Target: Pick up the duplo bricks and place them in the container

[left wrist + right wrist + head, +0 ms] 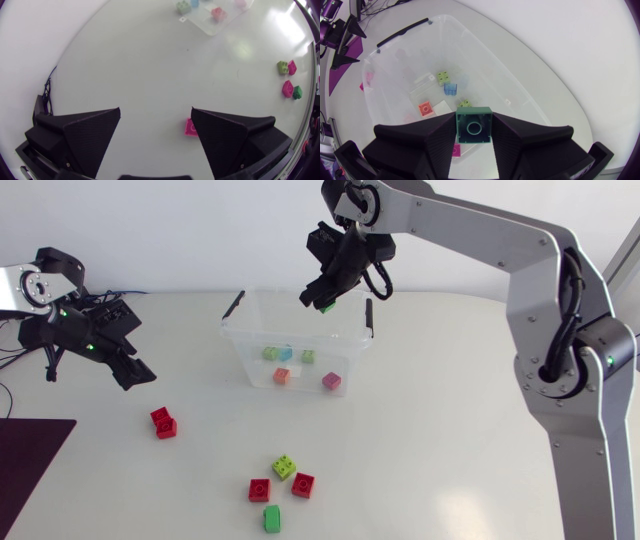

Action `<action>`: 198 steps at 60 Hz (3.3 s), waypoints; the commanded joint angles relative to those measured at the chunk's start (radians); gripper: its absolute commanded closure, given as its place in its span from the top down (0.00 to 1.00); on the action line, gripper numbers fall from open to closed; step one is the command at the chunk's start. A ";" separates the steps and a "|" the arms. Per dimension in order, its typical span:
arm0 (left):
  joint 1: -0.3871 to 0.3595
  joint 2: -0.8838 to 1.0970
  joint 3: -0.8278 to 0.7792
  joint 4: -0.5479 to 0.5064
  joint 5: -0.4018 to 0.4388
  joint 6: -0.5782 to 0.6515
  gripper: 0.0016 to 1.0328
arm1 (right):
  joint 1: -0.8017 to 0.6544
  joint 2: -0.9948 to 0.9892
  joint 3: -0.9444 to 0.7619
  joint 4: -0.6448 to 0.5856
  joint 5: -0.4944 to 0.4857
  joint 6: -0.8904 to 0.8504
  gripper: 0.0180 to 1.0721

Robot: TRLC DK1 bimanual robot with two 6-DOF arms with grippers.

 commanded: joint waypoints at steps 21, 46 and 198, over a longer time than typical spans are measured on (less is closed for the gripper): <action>0.075 0.062 -0.221 0.056 -0.082 0.314 0.95 | 0.019 -0.091 -0.024 -0.062 0.008 0.039 0.95; -0.023 0.152 -0.192 0.145 -0.065 0.254 0.95 | 0.081 -0.394 -0.433 0.064 0.011 0.046 0.95; -0.428 0.269 0.537 -0.019 0.208 -0.388 0.93 | 0.389 -0.464 -1.009 0.076 -0.028 -0.093 0.25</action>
